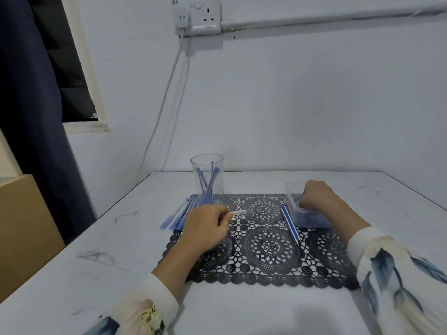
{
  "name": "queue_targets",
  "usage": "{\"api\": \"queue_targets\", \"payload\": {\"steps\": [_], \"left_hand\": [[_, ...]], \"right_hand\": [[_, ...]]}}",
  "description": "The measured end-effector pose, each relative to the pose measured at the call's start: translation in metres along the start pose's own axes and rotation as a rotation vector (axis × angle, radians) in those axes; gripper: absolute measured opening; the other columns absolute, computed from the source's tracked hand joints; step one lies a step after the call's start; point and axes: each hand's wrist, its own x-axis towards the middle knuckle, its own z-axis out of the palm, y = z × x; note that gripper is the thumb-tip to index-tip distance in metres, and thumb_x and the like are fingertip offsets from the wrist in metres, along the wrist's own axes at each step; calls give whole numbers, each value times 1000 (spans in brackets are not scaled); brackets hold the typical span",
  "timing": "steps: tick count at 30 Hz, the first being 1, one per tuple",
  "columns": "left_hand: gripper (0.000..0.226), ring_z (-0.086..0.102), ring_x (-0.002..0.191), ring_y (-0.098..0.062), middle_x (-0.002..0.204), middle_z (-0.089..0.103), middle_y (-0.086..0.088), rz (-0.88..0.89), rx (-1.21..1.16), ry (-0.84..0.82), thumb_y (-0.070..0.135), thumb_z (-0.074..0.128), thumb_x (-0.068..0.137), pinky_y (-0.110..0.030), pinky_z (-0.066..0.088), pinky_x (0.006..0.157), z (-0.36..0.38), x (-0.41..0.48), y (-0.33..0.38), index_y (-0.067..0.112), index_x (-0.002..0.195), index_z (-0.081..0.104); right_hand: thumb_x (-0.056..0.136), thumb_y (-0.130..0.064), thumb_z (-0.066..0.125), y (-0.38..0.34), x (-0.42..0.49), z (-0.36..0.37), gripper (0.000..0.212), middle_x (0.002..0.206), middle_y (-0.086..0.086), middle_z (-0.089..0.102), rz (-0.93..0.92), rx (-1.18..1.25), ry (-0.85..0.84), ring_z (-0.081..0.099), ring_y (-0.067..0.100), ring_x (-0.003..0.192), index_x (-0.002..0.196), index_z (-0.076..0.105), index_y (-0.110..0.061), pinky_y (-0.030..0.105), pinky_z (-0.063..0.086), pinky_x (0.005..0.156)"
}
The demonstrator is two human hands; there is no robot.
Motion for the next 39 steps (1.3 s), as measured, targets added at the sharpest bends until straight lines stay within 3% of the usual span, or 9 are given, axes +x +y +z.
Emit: {"api": "queue_targets", "payload": {"steps": [10, 12, 15, 18, 22, 30, 35, 37, 39], "left_hand": [[26, 57, 73, -11, 76, 65, 5, 9, 5, -4, 37, 45, 94, -26, 45, 67, 2, 1, -1, 23, 93, 67], [26, 57, 73, -11, 75, 65, 4, 7, 1, -5, 38, 46, 94, -27, 46, 68, 2, 1, -1, 23, 93, 67], [27, 57, 72, -11, 74, 65, 4, 7, 2, -7, 39, 45, 94, -28, 47, 69, 2, 1, -1, 23, 93, 67], [26, 56, 71, -10, 73, 64, 5, 7, -9, -6, 38, 45, 94, -25, 43, 65, 1, 1, 0, 23, 93, 67], [26, 56, 72, -11, 73, 63, 6, -6, -31, 2, 38, 46, 94, -26, 44, 66, 0, -1, -1, 24, 95, 68], [25, 54, 70, -10, 70, 59, 8, -26, -48, 12, 38, 46, 94, -25, 40, 62, 0, -3, -2, 24, 95, 67], [25, 57, 73, -11, 75, 65, 6, -26, -69, 10, 38, 48, 93, -25, 44, 67, 2, -5, -4, 23, 97, 68], [25, 59, 77, -11, 80, 68, 6, -27, -81, 15, 38, 49, 93, -26, 46, 70, 2, -5, -4, 23, 97, 69], [25, 59, 78, -10, 82, 68, 7, -25, -89, 20, 38, 49, 93, -25, 46, 71, 2, -5, -3, 24, 97, 69]], "right_hand": [[84, -20, 61, 0, 1, 0, 33, 115, 13, 60, 50, 13, -29, 56, 26, 106, 111, 55, -2, 24, 40, 72], [82, -18, 63, 0, 0, -1, 27, 108, 13, 61, 40, -2, -18, 57, 26, 102, 104, 56, -4, 24, 40, 71], [76, -12, 66, 0, 1, -3, 17, 82, 7, 54, 48, 29, 0, 55, 25, 85, 78, 51, -7, 24, 39, 60], [76, -7, 63, 0, 7, -4, 5, 77, 8, 61, 36, 150, 99, 57, 26, 79, 79, 64, -4, 23, 39, 53], [83, -4, 56, -3, 8, -9, 19, 94, 11, 71, -56, 415, 235, 63, 26, 89, 89, 74, -7, 23, 43, 69], [88, 4, 51, -26, -31, -11, 22, 80, 10, 66, -268, 835, 220, 59, 14, 70, 95, 72, -1, 20, 45, 67], [84, 0, 62, -41, -50, 1, 21, 92, 7, 71, -400, 641, 297, 63, 15, 85, 99, 73, -10, 18, 44, 84], [86, -3, 61, -42, -55, 10, 20, 98, 7, 70, -465, 534, 326, 63, 17, 92, 102, 71, -8, 15, 38, 83], [87, -4, 60, -42, -58, 21, 18, 97, 9, 66, -541, 440, 386, 60, 24, 93, 101, 71, -6, 22, 40, 82]]}}
